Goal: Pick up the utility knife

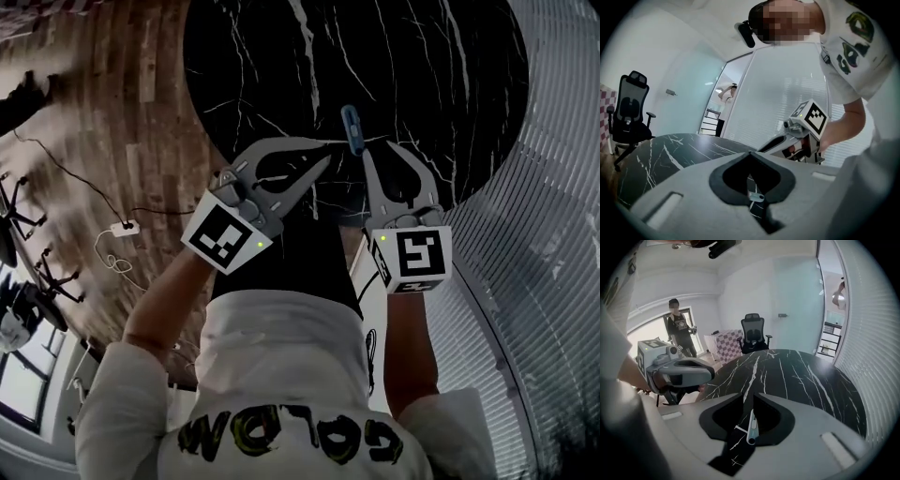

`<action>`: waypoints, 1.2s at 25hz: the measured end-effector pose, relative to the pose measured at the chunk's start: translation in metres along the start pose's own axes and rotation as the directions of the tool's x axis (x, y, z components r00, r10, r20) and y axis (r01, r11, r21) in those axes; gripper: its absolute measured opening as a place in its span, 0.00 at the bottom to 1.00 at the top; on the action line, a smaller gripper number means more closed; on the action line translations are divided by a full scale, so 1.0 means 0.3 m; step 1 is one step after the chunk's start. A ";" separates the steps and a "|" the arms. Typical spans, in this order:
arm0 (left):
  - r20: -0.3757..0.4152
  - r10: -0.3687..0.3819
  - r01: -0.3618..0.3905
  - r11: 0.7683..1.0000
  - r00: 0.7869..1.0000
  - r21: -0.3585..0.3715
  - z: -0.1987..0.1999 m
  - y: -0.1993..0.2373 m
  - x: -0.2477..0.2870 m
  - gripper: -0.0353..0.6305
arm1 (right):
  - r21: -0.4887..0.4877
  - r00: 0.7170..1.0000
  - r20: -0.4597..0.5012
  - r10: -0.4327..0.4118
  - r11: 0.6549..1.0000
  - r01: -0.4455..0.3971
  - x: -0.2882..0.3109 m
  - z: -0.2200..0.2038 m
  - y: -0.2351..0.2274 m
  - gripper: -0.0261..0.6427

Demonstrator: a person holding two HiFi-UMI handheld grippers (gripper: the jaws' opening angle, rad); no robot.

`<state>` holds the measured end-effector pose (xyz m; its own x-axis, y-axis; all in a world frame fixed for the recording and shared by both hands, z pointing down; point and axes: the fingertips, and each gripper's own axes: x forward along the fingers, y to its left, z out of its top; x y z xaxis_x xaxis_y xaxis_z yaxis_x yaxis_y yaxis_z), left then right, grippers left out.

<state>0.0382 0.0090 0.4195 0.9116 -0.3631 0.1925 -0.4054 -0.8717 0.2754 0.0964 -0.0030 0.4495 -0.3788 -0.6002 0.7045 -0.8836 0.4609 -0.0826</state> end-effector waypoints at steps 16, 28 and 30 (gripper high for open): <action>-0.042 -0.047 0.047 0.999 0.998 0.002 -0.207 0.031 0.086 0.06 | 0.049 0.967 -0.254 0.022 0.999 -0.010 0.221 -0.282 -0.035 0.22; -0.044 -0.041 0.040 0.999 0.998 -0.027 -0.277 0.062 0.086 0.06 | 0.037 0.931 -0.364 0.007 0.999 0.007 0.290 -0.372 -0.039 0.27; -0.042 -0.044 0.043 0.999 0.998 -0.028 -0.280 0.061 0.085 0.06 | 0.024 0.928 -0.372 -0.001 1.000 0.010 0.295 -0.374 -0.043 0.26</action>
<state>0.0483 0.0116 0.5085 0.9249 -0.3104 0.2197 -0.3677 -0.8770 0.3092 0.1051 0.0113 0.5921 -0.2488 -0.3142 0.9162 -0.8939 0.4386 -0.0924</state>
